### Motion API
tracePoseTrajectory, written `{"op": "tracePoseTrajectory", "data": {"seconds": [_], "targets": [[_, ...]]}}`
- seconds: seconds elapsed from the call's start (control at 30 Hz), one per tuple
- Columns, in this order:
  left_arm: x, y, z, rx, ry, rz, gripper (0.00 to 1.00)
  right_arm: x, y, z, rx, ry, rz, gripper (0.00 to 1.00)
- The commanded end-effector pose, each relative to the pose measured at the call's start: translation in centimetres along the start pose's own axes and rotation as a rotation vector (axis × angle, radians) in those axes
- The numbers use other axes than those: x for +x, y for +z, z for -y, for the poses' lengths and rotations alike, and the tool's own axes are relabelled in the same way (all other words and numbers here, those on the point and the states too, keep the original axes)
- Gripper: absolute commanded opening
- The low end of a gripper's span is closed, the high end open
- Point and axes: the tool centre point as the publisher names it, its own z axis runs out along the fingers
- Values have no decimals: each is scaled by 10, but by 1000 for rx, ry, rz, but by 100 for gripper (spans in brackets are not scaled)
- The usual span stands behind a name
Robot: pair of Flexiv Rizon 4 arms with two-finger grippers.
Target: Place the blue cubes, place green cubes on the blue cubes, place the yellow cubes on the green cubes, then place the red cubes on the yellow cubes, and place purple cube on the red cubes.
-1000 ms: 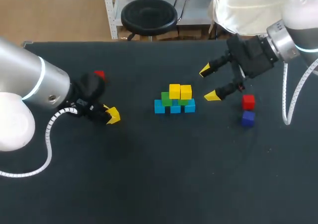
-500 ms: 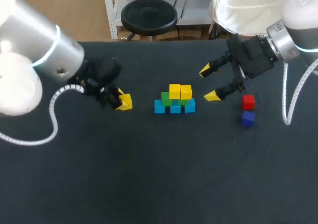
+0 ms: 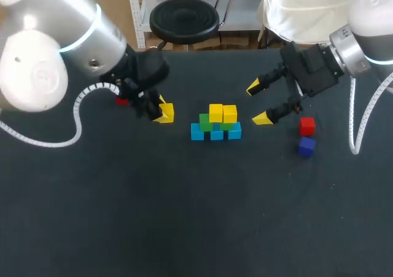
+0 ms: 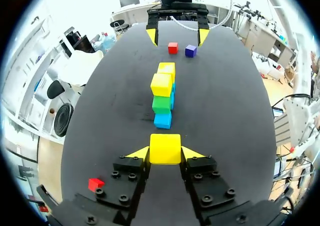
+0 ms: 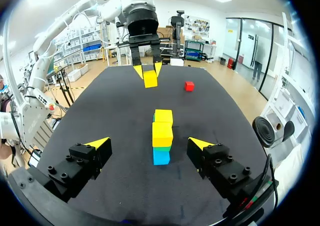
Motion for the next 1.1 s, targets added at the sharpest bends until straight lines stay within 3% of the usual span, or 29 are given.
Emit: {"op": "tracePoseTrajectory", "data": {"seconds": [0.03,0.43,0.73,1.1], "targets": [[-3,1,-2,3,0,-24,0,0,0,-1,1,-1,2,100],[-3,1,-2,3,0,-24,0,0,0,-1,1,-1,2,100],[-30,13,-32,3,37,5,0,0,0,-1,1,-1,2,100],[-47,32,-35,16,47,38,0,0,0,-1,1,-1,2,100]]}}
